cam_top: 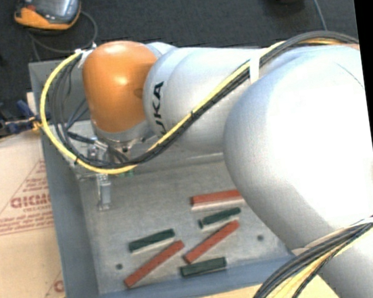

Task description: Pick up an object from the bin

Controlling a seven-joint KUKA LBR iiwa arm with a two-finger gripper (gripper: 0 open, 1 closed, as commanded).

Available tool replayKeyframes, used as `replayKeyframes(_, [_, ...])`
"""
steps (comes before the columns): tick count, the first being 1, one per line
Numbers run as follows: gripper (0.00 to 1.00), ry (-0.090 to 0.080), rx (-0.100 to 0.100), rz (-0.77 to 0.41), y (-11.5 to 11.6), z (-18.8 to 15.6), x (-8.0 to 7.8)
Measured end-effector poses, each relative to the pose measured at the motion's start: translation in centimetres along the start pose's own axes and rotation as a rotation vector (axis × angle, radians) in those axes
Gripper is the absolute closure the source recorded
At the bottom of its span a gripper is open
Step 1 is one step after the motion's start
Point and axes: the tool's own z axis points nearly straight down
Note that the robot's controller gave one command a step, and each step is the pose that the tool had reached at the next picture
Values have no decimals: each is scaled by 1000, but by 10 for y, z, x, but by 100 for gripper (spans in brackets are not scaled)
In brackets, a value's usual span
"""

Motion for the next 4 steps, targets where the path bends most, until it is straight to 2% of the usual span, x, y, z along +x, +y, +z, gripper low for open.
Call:
replayKeyframes(1, [0, -9, 2, -428, -24, -37, 65])
replayKeyframes(2, [0, -2, 3, -649, -58, -3, 128])
replayKeyframes(3, [0, -1, 2, -598, -107, 70, 115])
replayKeyframes(4, [100, -4, 1, -597, -104, 63, 113])
